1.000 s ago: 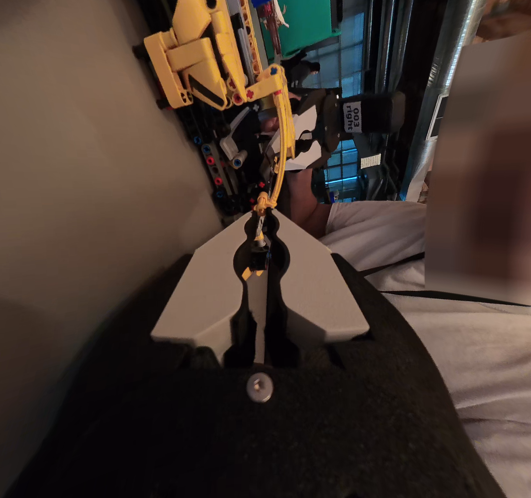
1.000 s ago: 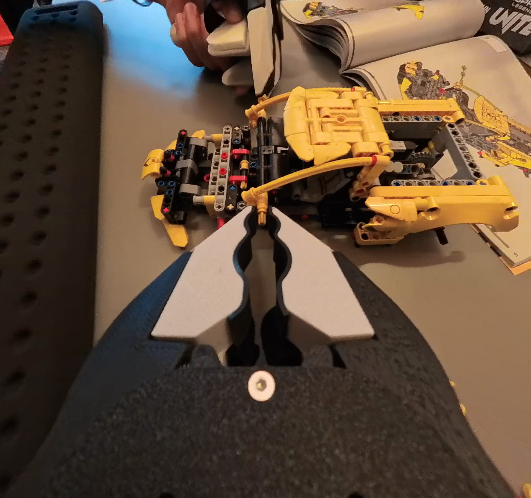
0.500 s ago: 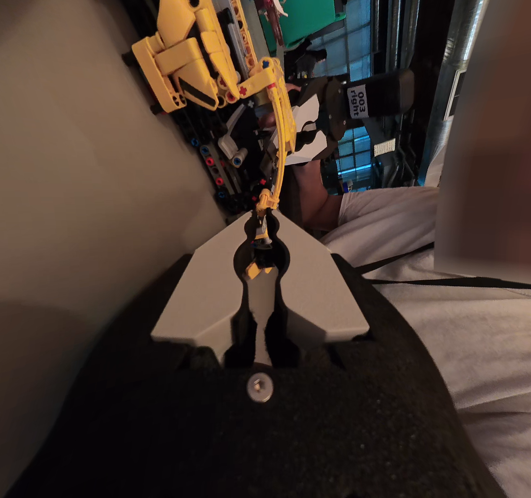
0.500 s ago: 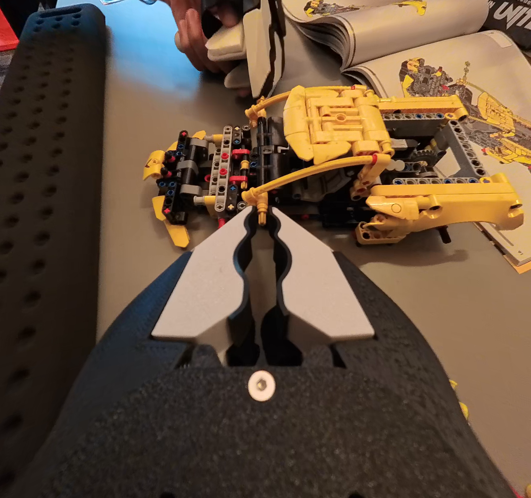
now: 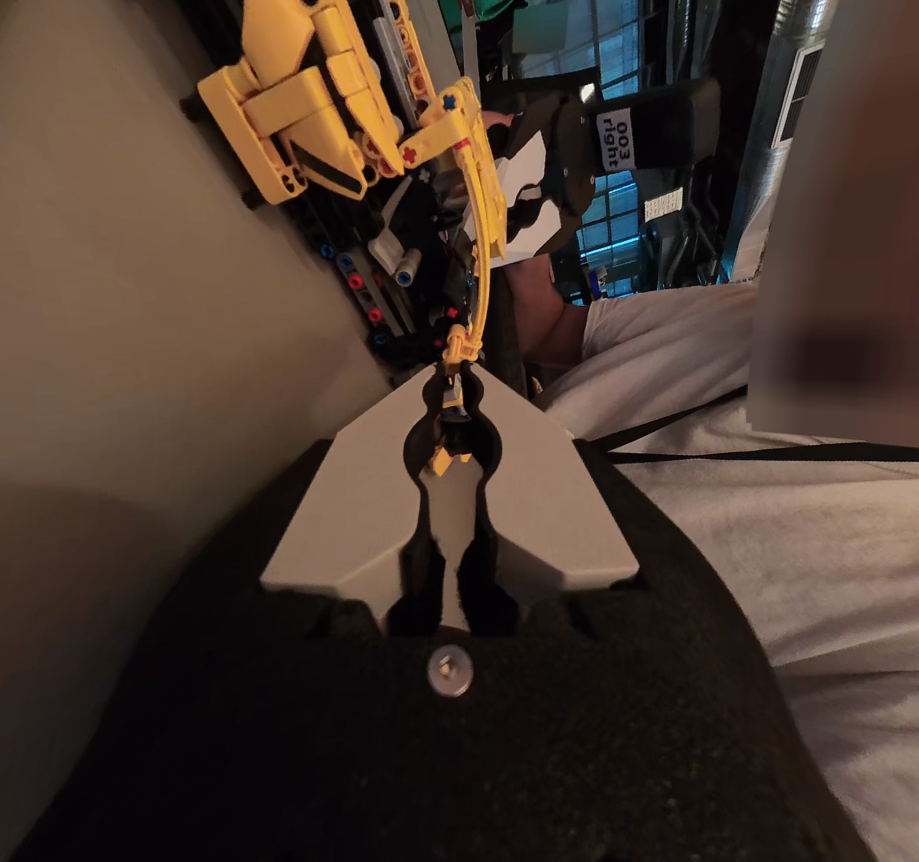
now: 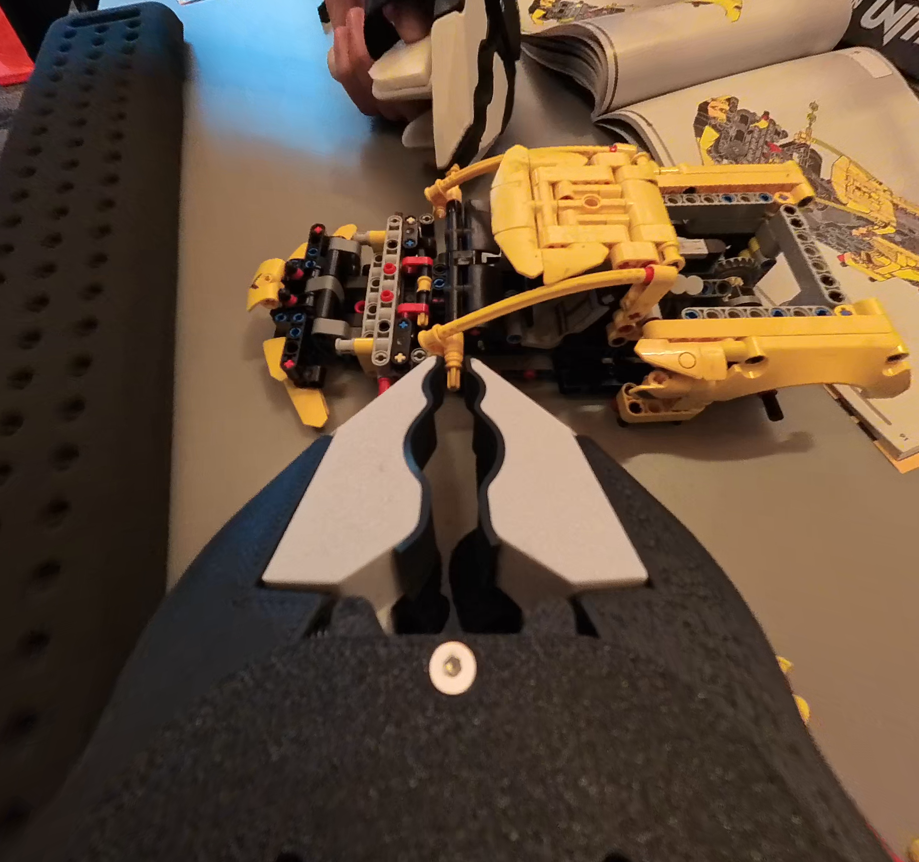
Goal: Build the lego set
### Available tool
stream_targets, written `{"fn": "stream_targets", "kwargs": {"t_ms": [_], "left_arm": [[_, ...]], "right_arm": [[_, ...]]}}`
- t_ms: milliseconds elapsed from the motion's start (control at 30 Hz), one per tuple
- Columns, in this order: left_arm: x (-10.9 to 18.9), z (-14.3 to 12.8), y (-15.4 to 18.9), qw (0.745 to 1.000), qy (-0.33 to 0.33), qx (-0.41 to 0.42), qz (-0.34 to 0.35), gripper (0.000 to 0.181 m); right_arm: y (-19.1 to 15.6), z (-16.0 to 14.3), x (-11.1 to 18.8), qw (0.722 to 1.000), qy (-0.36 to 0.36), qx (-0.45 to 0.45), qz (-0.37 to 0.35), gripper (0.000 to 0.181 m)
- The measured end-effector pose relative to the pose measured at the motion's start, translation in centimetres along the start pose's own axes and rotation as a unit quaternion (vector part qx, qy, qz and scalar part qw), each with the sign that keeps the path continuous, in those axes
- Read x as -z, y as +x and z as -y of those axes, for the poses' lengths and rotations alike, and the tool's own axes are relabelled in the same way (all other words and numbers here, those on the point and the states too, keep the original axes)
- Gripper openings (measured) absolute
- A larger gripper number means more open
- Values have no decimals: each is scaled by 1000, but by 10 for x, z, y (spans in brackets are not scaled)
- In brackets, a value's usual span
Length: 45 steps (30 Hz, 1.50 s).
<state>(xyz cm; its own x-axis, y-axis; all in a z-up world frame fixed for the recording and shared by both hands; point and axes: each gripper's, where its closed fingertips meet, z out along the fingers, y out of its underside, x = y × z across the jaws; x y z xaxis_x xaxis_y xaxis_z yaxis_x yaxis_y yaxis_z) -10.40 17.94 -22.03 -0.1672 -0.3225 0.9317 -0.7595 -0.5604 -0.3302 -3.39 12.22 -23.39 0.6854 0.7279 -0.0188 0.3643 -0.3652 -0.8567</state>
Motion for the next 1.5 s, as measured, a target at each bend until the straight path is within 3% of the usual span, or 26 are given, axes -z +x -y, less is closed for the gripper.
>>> {"fn": "stream_targets", "kwargs": {"t_ms": [233, 467, 633, 867, 1233, 1367, 1500], "left_arm": [[1, -1, -1, 990, -112, -82, -11, 6], [0, -2, -1, 981, -154, -119, -9, 5], [1, -2, -2, 954, -237, -181, 7, 5], [2, -4, -3, 898, -350, -265, 26, 5], [2, -6, -4, 845, -417, -328, 70, 4], [1, -7, -3, 829, -445, -334, 46, 4], [1, -6, -3, 835, -443, -326, 8, 4]], "right_arm": [[-1, 1, 0, 1000, 0, 2, 22, 5], [-1, 1, 0, 1000, 0, 8, 20, 5], [-1, 1, 0, 1000, 0, 22, 15, 5], [-1, 1, 0, 999, 1, 30, 11, 5], [-1, 1, 0, 999, 1, 38, 4, 5], [0, 1, 1, 999, 1, 38, 5, 5], [0, 0, 1, 999, 1, 37, 5, 5]]}}
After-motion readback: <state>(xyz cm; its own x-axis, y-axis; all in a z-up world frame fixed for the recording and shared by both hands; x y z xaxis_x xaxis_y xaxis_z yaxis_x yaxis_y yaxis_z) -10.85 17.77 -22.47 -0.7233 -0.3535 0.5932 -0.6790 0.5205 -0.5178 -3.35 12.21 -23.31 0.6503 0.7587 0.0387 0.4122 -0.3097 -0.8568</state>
